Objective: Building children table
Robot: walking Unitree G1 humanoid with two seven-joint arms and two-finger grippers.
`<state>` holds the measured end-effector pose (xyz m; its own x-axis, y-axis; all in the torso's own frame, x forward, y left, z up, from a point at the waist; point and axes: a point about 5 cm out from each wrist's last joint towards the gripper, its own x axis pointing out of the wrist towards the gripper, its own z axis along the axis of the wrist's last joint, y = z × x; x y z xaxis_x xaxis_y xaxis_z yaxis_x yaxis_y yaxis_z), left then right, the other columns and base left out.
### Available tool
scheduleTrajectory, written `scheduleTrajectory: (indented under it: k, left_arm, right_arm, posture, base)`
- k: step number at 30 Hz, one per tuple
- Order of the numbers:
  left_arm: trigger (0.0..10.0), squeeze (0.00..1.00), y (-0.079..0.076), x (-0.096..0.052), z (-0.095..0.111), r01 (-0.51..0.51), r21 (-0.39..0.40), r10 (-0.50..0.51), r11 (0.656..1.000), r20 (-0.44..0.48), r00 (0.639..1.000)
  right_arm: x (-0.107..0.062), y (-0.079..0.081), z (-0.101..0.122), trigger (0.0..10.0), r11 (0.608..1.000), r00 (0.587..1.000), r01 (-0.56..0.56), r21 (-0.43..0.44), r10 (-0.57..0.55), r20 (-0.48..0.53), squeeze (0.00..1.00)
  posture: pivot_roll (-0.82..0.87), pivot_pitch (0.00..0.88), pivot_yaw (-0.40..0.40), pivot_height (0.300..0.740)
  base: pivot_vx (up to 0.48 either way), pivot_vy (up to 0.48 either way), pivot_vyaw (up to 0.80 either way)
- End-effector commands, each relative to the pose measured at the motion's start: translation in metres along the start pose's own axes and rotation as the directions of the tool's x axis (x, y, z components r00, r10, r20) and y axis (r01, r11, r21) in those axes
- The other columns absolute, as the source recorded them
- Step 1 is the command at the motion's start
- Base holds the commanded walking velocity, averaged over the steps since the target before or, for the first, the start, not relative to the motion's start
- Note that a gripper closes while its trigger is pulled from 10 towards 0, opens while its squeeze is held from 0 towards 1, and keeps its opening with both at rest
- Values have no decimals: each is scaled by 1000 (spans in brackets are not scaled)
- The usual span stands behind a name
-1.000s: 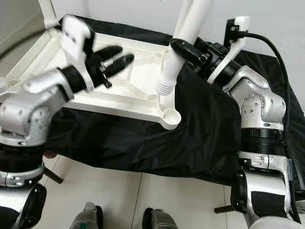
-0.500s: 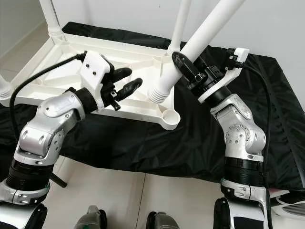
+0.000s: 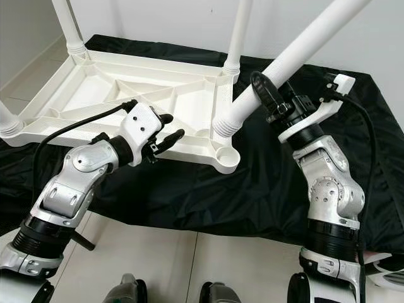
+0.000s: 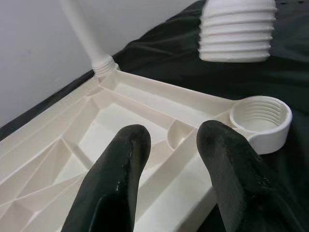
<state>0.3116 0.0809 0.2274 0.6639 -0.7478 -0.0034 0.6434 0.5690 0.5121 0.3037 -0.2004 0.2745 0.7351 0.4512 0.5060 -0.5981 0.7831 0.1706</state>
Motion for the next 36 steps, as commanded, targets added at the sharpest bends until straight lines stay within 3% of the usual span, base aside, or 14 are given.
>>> scheduleTrajectory:
  k: [1, 11, 20, 28, 32, 33, 34, 36]
  left_arm:
    - [10000, 0, -8, 2, -4, 9, -9, -10, 1000, -8, 1000]
    - [10000, 0, -35, 11, -17, 79, -1, -79, 997, -42, 996]
    - [10000, 0, -53, 24, -30, 181, 65, -175, 981, -87, 981]
    - [10000, 0, -56, 38, -40, 194, 75, -184, 978, -122, 975]
    - [10000, 0, -49, 46, -42, 175, 62, -165, 983, -133, 977]
    - [10000, 176, -44, 48, -41, 167, 49, -159, 985, -130, 979]
    - [10000, 1000, -39, 51, -40, 156, 42, -150, 987, -129, 980]
    - [10000, 1000, -35, 53, -38, 145, 55, -137, 988, -124, 983]
  right_arm:
    - [-1, 4, 6, 10000, 999, 1000, -26, -42, 26, 8, 0]
    - [-8, 12, -3, 10000, 994, 997, -43, -104, 36, -72, 0]
    - [-11, 14, -7, 10000, 994, 996, -38, -105, 30, -82, 0]
    - [-14, 16, -6, 10000, 994, 997, -24, -107, 17, -74, 0]
    - [-15, 16, -4, 10000, 993, 998, -15, -114, 8, -64, 0]
    - [-15, 16, -3, 10000, 993, 998, -12, -115, 5, -62, 0]
    - [-16, 16, -3, 10000, 993, 998, -9, -117, 2, -60, 0]
    - [-16, 16, -2, 10000, 993, 998, -8, -119, 1, -60, 0]
  posture:
    - [-51, 126, -3, 740]
    - [-60, 125, -17, 740]
    - [-53, 125, -15, 740]
    - [-59, 122, -9, 740]
    - [-72, 115, -2, 740]
    - [-73, 114, -1, 740]
    - [-76, 112, -1, 740]
    - [-79, 110, 0, 740]
  base:
    - [0, 0, 0]
    - [0, 0, 0]
    - [0, 0, 0]
    - [0, 0, 0]
    - [0, 0, 0]
    - [0, 0, 0]
    - [0, 0, 0]
    - [0, 0, 0]
